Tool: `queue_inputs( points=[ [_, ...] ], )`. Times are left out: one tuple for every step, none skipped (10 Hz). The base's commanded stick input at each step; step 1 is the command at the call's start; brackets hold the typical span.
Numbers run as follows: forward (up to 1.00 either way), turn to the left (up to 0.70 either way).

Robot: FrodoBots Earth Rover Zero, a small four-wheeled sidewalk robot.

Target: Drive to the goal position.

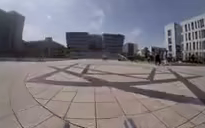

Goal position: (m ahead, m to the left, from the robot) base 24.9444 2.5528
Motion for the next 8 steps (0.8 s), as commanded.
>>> queue_inputs(
  points=[
    [0.85,0.00],
    [0.85,0.00],
    [0.85,0.00],
    [0.85,0.00],
    [0.85,0.00],
    [0.85,0.00],
    [0.85,0.00],
    [0.85,0.00]
  ],
)
